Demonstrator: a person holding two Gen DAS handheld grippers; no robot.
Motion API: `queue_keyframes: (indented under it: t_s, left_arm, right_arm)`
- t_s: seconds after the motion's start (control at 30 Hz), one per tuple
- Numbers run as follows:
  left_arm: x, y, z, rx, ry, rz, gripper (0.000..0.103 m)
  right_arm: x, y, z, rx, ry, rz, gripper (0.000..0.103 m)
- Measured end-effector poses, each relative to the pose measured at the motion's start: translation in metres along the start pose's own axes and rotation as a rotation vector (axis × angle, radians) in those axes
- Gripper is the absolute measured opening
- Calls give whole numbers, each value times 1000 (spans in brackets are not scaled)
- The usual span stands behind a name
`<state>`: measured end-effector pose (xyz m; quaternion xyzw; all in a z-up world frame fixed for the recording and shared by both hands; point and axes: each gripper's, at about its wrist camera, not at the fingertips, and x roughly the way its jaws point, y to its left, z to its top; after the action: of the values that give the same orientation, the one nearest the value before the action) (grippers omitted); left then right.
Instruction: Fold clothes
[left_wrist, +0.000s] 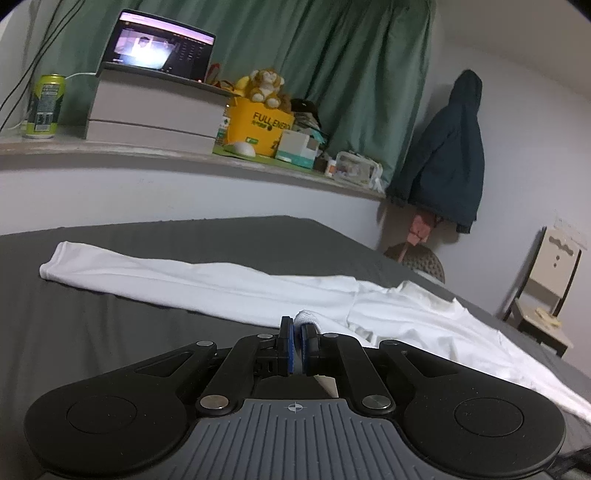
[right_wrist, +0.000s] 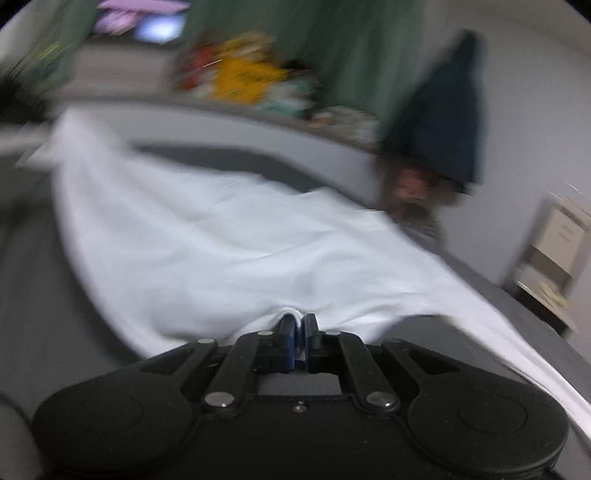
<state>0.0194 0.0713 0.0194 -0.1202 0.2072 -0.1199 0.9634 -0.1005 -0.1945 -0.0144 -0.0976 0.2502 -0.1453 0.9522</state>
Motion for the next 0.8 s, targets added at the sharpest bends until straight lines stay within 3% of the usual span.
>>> queue_keyframes:
  t_s: [0.17, 0.27, 0.43, 0.5, 0.67, 0.8]
  left_arm:
    - [2, -1, -3, -7, 3, -13, 5]
    - [4, -1, -4, -12, 5, -21, 5]
    - [17, -3, -15, 11, 58, 1, 5]
    - [21, -2, -20, 5, 78, 14, 5]
    - [27, 3, -25, -24, 97, 28, 5]
    - [32, 3, -28, -36, 108, 28, 5]
  right_arm:
    - [-46, -103, 28, 345, -111, -119, 4]
    - [-41, -136, 16, 432, -15, -65, 4]
    - [25, -154, -42, 610, 165, 119, 4]
    - [36, -156, -55, 687, 202, 119, 14]
    - [28, -167, -67, 848, 144, 117, 39]
    - [16, -163, -79, 974, 175, 194, 44]
